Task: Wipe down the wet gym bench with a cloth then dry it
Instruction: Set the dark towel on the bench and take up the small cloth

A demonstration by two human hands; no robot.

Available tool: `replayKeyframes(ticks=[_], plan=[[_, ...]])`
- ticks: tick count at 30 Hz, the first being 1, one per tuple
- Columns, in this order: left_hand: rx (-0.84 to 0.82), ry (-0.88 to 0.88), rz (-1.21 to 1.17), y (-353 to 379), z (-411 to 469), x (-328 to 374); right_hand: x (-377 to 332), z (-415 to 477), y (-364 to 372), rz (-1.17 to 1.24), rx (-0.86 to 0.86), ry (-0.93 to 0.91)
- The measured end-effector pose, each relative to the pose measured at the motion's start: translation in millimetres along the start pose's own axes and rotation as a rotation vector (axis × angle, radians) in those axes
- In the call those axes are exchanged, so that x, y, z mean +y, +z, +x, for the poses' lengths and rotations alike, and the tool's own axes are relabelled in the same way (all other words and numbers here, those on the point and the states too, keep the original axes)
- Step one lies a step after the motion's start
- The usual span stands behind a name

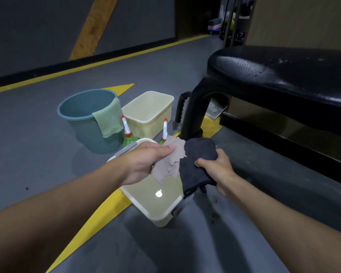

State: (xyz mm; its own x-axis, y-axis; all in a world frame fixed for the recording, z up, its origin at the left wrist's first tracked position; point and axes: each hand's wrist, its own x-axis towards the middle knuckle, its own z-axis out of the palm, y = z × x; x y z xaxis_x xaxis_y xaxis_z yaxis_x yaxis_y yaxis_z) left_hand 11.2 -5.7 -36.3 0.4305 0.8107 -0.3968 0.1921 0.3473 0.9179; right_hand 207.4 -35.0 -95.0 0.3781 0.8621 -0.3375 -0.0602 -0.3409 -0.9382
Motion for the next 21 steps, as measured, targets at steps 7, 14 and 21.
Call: replayKeyframes(ticks=[7,14,21], plan=[[0.032,0.002,-0.274,19,4,23,-51,-18,-14,0.328,-0.112,-0.152],[-0.215,0.081,-0.633,41,-4,72,-106,-28,-19,0.235,-0.366,-0.235],[0.084,0.322,-0.533,45,-1,121,-180,-42,-16,-0.513,0.069,-0.77]])
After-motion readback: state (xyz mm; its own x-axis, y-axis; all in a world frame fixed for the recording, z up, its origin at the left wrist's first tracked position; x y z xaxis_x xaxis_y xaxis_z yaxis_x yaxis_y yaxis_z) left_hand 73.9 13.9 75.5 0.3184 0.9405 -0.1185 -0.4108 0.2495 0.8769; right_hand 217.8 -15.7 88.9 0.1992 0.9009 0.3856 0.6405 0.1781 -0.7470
